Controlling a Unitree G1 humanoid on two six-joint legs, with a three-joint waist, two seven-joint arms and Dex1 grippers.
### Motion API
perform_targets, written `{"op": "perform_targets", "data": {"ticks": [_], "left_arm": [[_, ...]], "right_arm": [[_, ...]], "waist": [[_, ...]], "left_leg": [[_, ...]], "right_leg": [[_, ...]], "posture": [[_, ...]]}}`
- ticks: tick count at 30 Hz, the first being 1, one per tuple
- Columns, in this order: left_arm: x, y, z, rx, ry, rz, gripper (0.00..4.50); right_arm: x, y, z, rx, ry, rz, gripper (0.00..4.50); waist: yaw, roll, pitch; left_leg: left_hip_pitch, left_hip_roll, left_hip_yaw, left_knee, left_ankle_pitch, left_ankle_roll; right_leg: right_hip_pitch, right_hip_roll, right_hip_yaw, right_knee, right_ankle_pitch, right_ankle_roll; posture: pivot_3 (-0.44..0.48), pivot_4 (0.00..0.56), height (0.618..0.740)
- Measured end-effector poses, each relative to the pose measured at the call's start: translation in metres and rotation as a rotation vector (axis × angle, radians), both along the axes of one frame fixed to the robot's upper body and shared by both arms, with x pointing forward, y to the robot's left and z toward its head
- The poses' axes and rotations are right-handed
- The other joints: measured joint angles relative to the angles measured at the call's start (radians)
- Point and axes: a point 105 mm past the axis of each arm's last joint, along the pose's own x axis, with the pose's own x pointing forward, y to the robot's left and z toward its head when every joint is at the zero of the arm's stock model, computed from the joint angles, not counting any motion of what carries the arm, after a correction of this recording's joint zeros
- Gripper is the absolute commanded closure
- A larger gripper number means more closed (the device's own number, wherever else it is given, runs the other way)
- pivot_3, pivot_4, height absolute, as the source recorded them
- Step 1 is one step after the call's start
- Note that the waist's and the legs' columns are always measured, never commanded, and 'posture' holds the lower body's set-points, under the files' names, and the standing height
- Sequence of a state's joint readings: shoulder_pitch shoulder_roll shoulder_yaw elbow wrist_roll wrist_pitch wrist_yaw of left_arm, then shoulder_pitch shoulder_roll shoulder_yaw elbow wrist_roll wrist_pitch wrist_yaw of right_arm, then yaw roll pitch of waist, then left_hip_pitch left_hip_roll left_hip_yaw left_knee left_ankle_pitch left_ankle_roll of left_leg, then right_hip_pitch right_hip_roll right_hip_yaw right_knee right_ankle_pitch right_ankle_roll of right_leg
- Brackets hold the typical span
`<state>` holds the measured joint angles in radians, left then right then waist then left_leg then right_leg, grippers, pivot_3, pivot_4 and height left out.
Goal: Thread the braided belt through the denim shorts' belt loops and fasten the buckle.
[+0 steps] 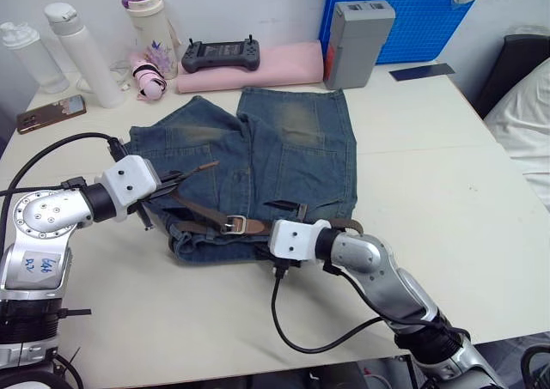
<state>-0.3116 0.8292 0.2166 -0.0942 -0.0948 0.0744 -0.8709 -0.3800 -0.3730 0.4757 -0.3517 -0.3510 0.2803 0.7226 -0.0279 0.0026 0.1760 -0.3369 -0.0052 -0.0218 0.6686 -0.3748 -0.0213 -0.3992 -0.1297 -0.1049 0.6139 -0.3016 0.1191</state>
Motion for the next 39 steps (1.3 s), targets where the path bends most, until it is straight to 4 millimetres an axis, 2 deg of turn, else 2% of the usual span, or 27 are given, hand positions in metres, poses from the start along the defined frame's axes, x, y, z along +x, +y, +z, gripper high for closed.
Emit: {"op": "perform_targets", "data": {"ticks": [8, 13, 16, 20, 21, 24, 32, 39], "left_arm": [[0.002, 0.004, -0.002, -0.006, 0.011, 0.014, 4.50], [0.002, 0.004, -0.001, -0.007, 0.012, 0.014, 4.50], [0.001, 0.003, -0.001, -0.005, 0.008, 0.011, 4.50], [-0.001, 0.000, -0.001, 0.002, 0.004, 0.001, 4.50], [-0.001, 0.000, -0.002, 0.003, 0.005, 0.000, 4.50], [-0.003, 0.000, -0.006, 0.005, 0.015, -0.003, 4.50], [-0.015, -0.005, -0.027, 0.050, 0.069, -0.074, 4.50], [-0.020, -0.014, -0.032, 0.109, 0.085, -0.160, 4.50]], "right_arm": [[0.006, -0.001, -0.005, -0.058, -0.056, -0.031, 0.05], [0.010, 0.004, 0.001, -0.051, -0.099, -0.044, 0.05], [0.009, 0.007, 0.001, -0.058, -0.111, -0.039, 0.86], [0.008, 0.010, 0.000, -0.067, -0.119, -0.026, 2.76], [0.008, 0.010, 0.000, -0.069, -0.124, -0.022, 3.04], [0.010, 0.012, 0.001, -0.071, -0.131, -0.020, 4.37], [0.016, 0.013, 0.005, -0.076, -0.160, -0.021, 4.45], [0.020, 0.015, 0.011, -0.064, -0.185, -0.016, 4.45]], "waist": [[0.000, 0.000, 0.000], [0.000, 0.000, 0.000], [0.000, 0.000, 0.000], [0.000, 0.000, 0.000], [0.000, 0.000, 0.000], [0.000, 0.000, 0.000], [0.000, 0.000, 0.000], [0.000, 0.000, 0.000]], "left_leg": [[0.000, 0.000, 0.000, 0.000, 0.000, 0.000], [0.000, 0.000, 0.000, 0.002, 0.000, 0.000], [0.000, 0.000, 0.000, 0.002, 0.000, 0.000], [0.000, 0.000, 0.000, 0.003, 0.000, 0.000], [0.000, 0.000, 0.000, 0.003, 0.000, 0.000], [0.000, 0.000, 0.001, 0.005, 0.000, 0.000], [0.000, 0.000, 0.000, 0.008, -0.001, 0.001], [0.000, 0.000, 0.001, 0.008, -0.001, 0.001]], "right_leg": [[0.000, 0.000, 0.000, 0.001, 0.000, 0.000], [0.000, 0.000, 0.000, 0.002, 0.000, 0.000], [0.000, 0.000, 0.000, 0.002, 0.000, 0.000], [0.000, 0.000, 0.001, 0.003, 0.000, 0.000], [0.000, 0.000, 0.001, 0.003, 0.000, 0.000], [0.000, 0.000, 0.001, 0.004, 0.000, 0.000], [0.000, -0.001, 0.001, 0.006, 0.000, 0.000], [0.000, -0.001, 0.002, 0.006, 0.000, 0.000]], "posture": [[0.000, 0.150, 0.739], [0.000, 0.150, 0.739], [0.000, 0.150, 0.739], [0.000, 0.150, 0.739], [0.000, 0.150, 0.739], [0.000, 0.150, 0.739], [0.000, 0.150, 0.739], [0.000, 0.150, 0.739]]}}
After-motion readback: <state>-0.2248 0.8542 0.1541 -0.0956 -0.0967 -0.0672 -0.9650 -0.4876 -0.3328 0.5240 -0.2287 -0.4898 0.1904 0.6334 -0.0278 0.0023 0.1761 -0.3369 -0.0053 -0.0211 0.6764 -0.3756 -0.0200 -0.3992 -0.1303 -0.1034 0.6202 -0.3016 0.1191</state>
